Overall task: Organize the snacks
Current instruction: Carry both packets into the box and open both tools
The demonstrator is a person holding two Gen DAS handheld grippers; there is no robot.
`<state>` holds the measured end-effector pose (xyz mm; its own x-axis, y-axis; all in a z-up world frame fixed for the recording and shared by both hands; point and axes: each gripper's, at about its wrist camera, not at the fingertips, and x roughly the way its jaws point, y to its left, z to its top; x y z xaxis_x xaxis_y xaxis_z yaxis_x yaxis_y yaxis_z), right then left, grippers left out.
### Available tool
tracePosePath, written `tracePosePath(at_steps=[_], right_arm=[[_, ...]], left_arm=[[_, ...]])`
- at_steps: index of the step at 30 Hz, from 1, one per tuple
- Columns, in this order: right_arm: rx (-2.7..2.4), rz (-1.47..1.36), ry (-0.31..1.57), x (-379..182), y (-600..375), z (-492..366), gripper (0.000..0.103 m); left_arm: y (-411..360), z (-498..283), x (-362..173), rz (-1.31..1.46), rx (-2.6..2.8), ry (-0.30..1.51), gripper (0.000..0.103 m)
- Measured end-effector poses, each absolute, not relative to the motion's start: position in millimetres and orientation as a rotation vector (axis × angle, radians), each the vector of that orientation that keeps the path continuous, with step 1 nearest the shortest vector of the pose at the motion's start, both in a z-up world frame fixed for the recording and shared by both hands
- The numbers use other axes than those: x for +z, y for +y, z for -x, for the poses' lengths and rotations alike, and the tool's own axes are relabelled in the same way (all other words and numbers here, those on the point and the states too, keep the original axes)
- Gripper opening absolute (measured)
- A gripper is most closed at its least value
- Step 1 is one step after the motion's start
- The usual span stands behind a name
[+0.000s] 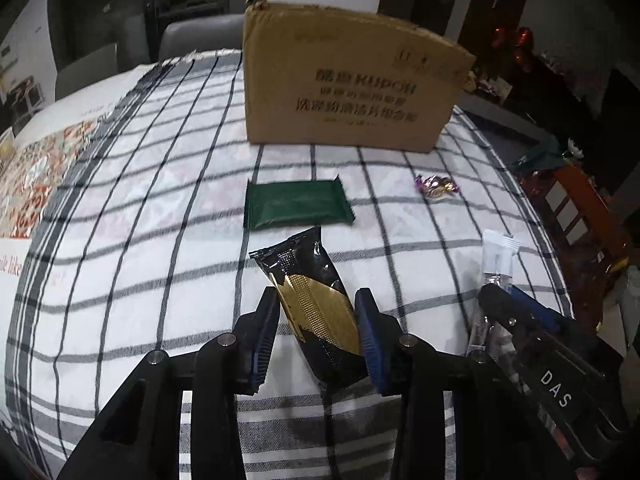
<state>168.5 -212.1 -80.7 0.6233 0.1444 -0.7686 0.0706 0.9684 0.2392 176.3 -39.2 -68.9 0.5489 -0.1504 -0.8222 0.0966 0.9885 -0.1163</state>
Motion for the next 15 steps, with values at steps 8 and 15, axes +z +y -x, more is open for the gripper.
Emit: tracePosePath(at_steps=[8, 15], right_arm=[[0.071, -0.265, 0.838, -63, -213, -164, 0.021], [0.091, -0.258, 0.759, -36, -213, -164, 0.021]], left_arm=[[-45, -172, -50, 0.028, -0.187, 0.91, 0.037], [-49, -174, -25, -0.005, -0.22, 0.838, 0.037]])
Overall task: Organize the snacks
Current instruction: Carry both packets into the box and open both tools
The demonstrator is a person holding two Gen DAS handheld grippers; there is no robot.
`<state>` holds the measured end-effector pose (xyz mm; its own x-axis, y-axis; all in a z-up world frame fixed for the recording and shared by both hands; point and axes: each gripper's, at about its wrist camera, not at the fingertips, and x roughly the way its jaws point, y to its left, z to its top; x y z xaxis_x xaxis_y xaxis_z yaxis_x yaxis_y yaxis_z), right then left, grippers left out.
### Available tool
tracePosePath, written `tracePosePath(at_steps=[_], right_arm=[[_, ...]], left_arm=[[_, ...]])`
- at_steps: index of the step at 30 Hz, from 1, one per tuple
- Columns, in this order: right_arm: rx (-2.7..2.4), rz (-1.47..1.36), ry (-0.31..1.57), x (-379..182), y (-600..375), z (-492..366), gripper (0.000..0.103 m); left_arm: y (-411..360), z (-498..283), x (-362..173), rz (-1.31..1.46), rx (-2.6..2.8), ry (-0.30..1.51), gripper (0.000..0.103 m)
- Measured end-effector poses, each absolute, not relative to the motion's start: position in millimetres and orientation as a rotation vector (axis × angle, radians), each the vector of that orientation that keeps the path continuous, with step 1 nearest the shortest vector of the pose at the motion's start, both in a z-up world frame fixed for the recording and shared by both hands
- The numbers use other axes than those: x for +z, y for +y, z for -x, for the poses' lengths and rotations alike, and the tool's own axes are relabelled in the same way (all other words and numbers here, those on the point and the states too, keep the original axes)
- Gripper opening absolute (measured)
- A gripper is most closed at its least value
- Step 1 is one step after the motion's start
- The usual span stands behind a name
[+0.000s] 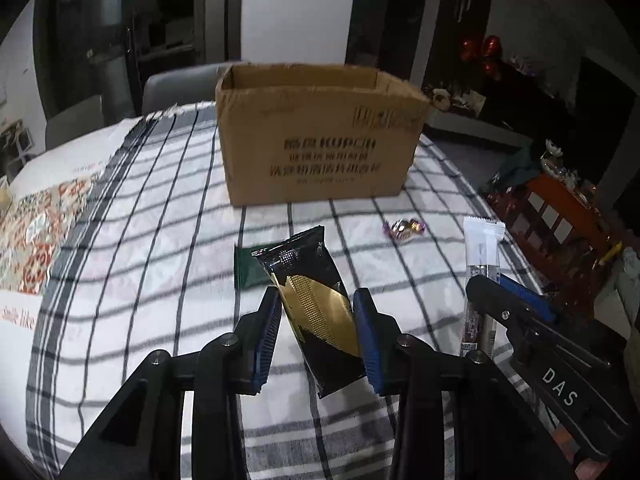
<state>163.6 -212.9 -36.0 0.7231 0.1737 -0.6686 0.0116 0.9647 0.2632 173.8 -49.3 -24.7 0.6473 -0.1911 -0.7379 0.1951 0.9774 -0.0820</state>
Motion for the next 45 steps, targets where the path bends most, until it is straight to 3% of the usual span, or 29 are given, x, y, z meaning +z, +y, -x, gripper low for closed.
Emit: tracePosePath(at_steps=[35, 45], right_arm=[[0.178, -0.245, 0.576, 58, -215, -264, 0.021], [0.208, -0.191, 0.561, 79, -210, -317, 0.015]], left_arm=[[-50, -272, 66, -0.073, -0.295, 0.66, 0.035], [-53, -320, 84, -0.069, -0.322, 0.662, 0.034]])
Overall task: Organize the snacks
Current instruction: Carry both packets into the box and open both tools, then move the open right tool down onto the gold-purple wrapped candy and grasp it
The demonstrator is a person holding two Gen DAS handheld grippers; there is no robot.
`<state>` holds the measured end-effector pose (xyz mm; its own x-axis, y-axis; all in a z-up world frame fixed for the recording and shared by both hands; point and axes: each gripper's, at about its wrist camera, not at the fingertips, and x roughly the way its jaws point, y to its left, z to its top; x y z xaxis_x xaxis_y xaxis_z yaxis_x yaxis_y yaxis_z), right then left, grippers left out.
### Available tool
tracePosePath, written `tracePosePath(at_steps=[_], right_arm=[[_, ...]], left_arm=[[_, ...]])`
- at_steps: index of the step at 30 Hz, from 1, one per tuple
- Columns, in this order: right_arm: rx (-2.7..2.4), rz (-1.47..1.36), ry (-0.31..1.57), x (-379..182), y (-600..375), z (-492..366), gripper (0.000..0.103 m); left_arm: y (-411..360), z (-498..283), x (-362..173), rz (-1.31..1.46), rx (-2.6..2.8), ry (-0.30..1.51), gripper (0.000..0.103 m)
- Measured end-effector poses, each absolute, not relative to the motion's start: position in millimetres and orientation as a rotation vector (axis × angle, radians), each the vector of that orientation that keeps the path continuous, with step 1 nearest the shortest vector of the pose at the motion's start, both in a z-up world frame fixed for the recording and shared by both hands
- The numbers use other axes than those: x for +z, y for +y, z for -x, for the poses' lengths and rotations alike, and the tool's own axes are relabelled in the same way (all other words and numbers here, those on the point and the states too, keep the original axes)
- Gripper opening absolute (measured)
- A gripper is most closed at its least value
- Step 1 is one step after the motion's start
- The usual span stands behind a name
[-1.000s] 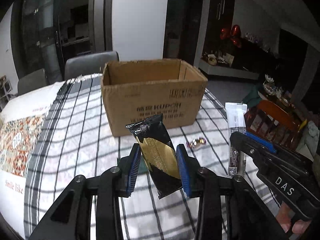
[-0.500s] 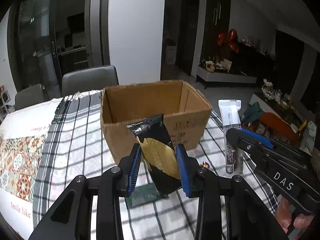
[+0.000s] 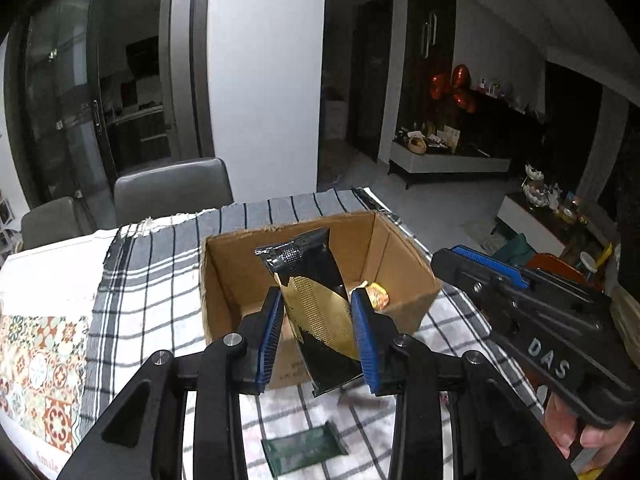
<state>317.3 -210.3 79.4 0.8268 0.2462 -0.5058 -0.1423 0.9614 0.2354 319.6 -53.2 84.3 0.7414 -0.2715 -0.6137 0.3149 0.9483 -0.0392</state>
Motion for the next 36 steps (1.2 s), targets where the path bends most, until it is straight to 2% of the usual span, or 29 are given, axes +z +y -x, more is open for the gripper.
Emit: tracePosePath(at_steps=[9, 10, 12, 13, 23, 26, 36], right_arm=[[0.186, -0.141, 0.58, 83, -212, -346, 0.015], [0.181, -0.128, 0.581, 82, -211, -349, 0.015], [0.164, -0.117, 0.582, 81, -212, -352, 0.015], [0.156, -0.114, 0.592, 79, -213, -354, 0.015], [0.166, -0.12, 0.617, 69, -217, -335, 0.017], [0.18, -0.118, 0.614, 67, -215, -319, 0.035], [0.241, -0.122, 0.626, 53, -220, -259, 0.035]], left_arm=[[-62, -367, 87, -0.095, -0.345, 0.691, 0.035], [-63, -372, 87, -0.094, -0.351, 0.696, 0.038], [-64, -380, 86, -0.095, -0.328, 0.703, 0.058], [-64, -381, 86, -0.095, -0.317, 0.699, 0.061], [-52, -340, 86, -0.117, -0.243, 0.669, 0.065], [-50, -322, 85, -0.122, -0.223, 0.665, 0.066], [-53, -253, 75, -0.147, -0.205, 0.619, 0.069]])
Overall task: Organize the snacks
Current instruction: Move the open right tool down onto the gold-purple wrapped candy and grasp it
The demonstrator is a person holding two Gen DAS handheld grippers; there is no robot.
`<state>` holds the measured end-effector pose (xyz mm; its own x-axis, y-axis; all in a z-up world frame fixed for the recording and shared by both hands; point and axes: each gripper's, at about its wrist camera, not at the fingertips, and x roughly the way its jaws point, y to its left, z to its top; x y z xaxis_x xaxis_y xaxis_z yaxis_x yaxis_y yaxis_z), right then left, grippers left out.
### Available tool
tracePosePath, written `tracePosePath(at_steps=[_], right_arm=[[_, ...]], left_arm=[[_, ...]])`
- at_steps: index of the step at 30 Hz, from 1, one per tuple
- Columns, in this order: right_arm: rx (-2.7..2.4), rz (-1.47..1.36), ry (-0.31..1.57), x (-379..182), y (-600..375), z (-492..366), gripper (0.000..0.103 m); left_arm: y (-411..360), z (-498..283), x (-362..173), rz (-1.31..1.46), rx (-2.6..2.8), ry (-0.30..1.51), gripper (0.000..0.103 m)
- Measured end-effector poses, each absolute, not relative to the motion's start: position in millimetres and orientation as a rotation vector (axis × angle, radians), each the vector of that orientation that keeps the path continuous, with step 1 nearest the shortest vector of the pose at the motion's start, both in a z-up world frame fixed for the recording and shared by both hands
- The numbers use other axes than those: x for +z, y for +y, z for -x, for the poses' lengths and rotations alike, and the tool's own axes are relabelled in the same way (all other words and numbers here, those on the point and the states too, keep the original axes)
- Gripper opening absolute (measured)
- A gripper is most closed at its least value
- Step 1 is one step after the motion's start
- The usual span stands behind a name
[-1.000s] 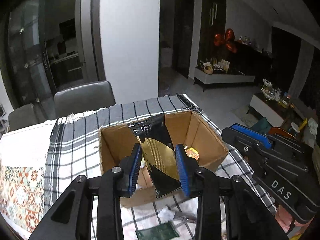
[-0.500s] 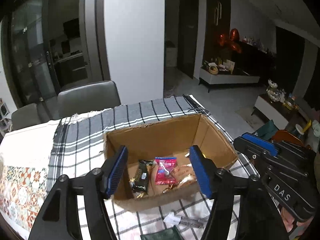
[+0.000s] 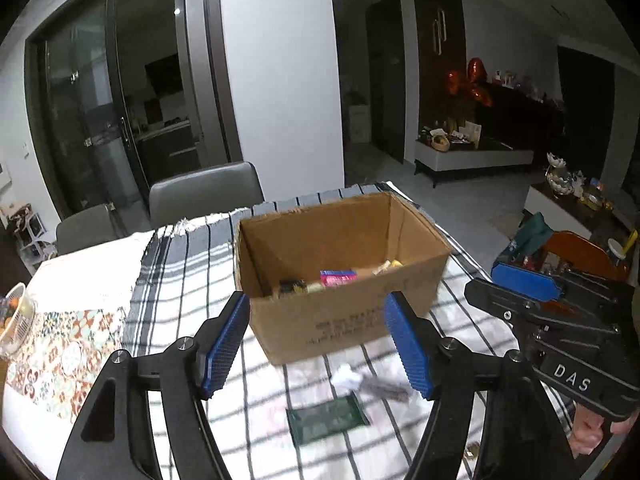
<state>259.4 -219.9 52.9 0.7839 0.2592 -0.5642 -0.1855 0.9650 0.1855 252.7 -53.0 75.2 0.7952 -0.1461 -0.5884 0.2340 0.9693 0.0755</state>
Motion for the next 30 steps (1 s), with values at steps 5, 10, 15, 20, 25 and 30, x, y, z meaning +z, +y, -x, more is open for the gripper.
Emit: tracePosePath(at_steps=[5, 10, 15, 20, 25, 30], right_arm=[[0.246, -0.127, 0.643, 43, -226, -234, 0.035], [0.255, -0.127, 0.686, 25, -232, -212, 0.035], [0.251, -0.123, 0.746, 1, -238, -195, 0.035], [0.256, -0.12, 0.806, -19, -241, -186, 0.035], [0.277, -0.118, 0.875, -40, -240, -180, 0.035], [0.299, -0.099, 0.941, -60, -237, -175, 0.035]], left_arm=[[-59, -227, 64, -0.142, -0.223, 0.641, 0.069], [-70, -206, 46, -0.165, -0.24, 0.681, 0.069], [-77, -192, 27, -0.173, -0.261, 0.736, 0.069], [-84, -184, 2, -0.179, -0.27, 0.797, 0.069], [-89, -178, -22, -0.206, -0.272, 0.857, 0.069], [-90, -174, -42, -0.218, -0.268, 0.908, 0.069]])
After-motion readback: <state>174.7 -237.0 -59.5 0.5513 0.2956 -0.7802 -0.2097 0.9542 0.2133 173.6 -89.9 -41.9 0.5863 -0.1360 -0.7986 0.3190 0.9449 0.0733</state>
